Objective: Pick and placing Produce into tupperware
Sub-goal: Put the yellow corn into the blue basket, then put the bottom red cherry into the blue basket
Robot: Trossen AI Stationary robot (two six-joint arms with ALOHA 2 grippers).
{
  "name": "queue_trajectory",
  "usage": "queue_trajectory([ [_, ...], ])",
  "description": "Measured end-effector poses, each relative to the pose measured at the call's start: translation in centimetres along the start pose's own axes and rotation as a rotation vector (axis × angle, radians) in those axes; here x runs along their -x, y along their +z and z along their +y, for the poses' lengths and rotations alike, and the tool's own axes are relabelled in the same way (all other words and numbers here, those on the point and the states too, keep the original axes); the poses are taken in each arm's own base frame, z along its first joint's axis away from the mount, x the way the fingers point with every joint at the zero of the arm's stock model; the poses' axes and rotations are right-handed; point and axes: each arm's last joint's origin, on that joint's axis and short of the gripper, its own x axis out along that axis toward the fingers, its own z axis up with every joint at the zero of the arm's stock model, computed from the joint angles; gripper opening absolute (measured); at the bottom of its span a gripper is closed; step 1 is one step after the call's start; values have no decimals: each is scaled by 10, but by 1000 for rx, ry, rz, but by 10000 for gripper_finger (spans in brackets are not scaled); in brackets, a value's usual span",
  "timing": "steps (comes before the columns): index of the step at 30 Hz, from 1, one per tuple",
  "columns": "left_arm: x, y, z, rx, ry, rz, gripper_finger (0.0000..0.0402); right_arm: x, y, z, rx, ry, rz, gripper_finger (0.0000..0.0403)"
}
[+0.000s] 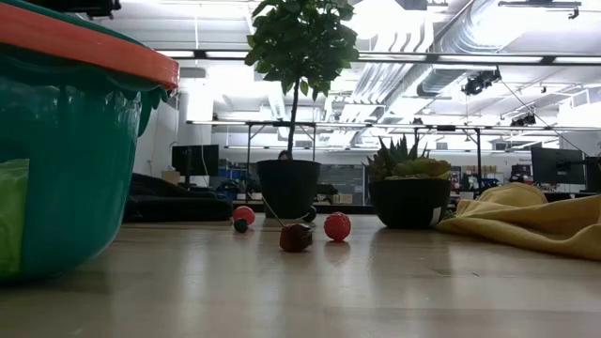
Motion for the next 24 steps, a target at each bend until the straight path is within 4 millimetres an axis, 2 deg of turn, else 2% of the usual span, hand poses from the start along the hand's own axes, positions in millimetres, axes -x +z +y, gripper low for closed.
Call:
queue_trajectory([
  [7,-10,1,-1,1,-12,21,27,0,0,0,2,-6,-1,142],
  [17,-19,5,-6,12,-55,8,126,0,-1,-1,7,-17,7,142],
  [24,-17,10,-11,-6,-113,-20,124,3,-6,0,27,-37,17,142],
])
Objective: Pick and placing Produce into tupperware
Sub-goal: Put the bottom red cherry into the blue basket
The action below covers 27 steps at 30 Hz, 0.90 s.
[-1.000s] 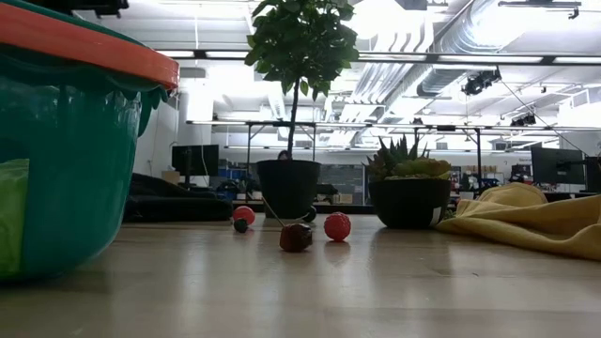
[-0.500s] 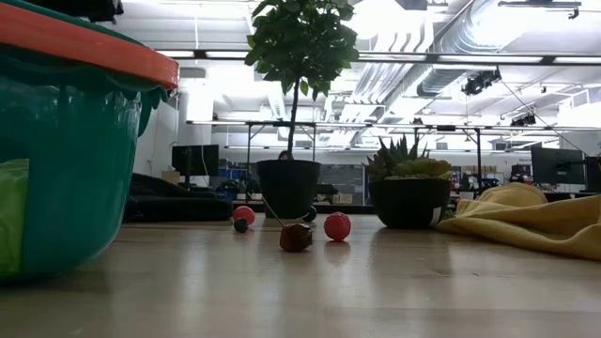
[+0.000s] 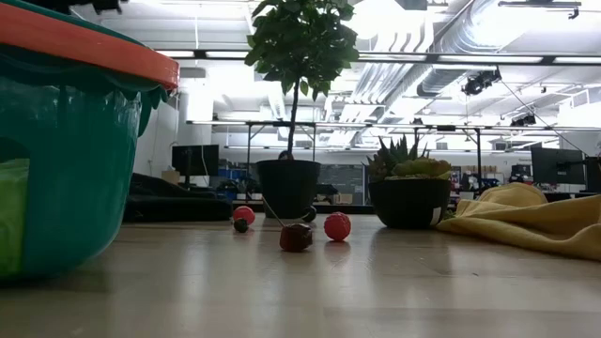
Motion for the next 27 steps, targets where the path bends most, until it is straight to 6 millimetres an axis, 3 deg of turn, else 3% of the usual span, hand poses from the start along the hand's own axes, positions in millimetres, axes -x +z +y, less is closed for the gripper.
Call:
queue_trajectory([
  [8,22,36,-18,-219,-7,-115,96,8,-1,-1,-16,-32,-36,142],
  [15,37,59,-7,-376,104,-97,98,32,3,-9,-68,-62,-128,142],
  [27,6,82,32,-544,180,-5,118,63,2,-16,-167,-115,-258,142],
])
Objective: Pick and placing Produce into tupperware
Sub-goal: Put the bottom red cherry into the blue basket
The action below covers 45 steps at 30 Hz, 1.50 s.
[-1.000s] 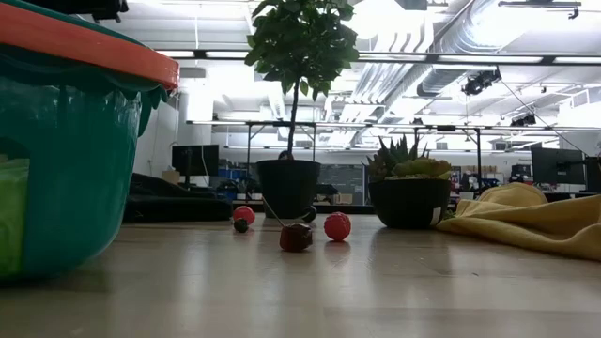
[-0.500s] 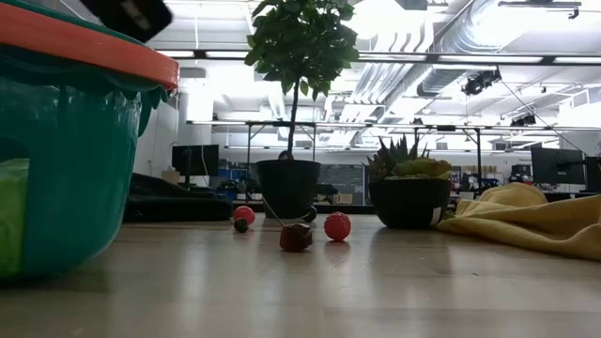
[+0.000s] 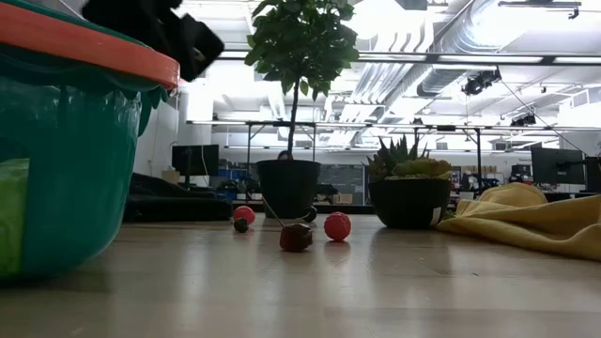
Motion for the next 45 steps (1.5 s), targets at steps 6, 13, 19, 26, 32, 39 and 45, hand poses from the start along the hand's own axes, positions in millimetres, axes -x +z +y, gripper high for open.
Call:
queue_trajectory([
  [6,-16,-2,15,-64,-36,24,107,6,-4,-1,-42,-19,-11,142],
  [13,-37,-3,24,-121,-49,35,99,7,-6,-3,-82,-50,-28,142],
  [19,-58,-7,27,-141,-66,65,99,7,-7,-3,-97,-55,-33,142],
  [26,-72,-7,29,-144,-76,41,99,14,-10,-2,-91,-76,-85,142],
  [32,-71,-3,29,-152,-70,6,99,48,-18,-18,-142,-112,-168,142],
  [39,-73,-1,29,-153,-74,-16,99,72,-30,-33,-208,-124,-116,142],
  [45,-73,1,29,-156,-71,-37,99,62,-53,-45,-262,-165,-16,142],
])
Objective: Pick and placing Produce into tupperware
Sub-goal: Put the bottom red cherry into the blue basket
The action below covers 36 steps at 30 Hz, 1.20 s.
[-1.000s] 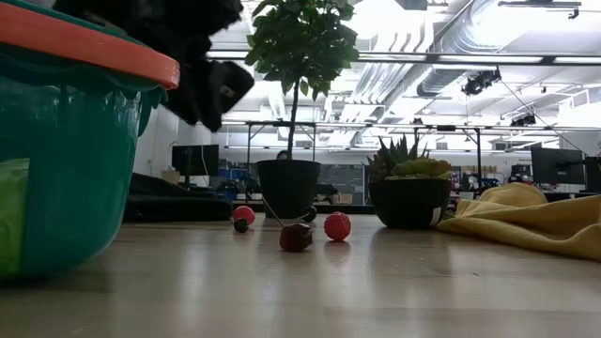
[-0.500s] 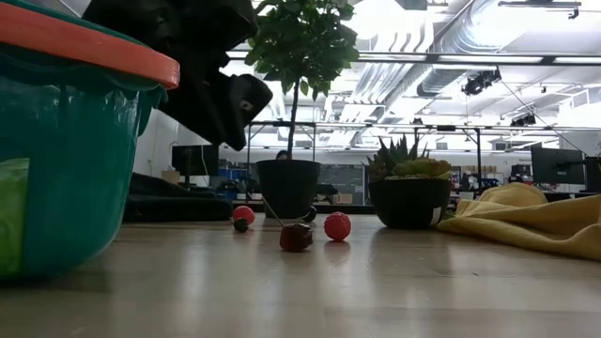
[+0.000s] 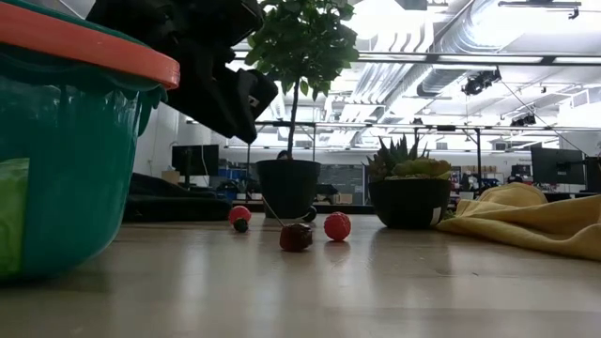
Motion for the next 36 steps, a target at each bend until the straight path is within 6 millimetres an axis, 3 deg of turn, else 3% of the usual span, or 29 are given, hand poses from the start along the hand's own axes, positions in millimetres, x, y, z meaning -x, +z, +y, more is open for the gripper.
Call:
queue_trajectory([
  [8,0,1,0,-2,0,-10,99,-21,-39,-30,-205,44,161,142],
  [19,-13,-2,3,-1,-6,-7,99,-50,-73,-56,-360,477,380,142],
  [24,-22,-6,3,11,-25,24,99,-63,-71,-57,-336,475,393,142],
  [36,-21,-3,4,-23,-19,21,99,-80,-60,-57,-248,455,368,142],
])
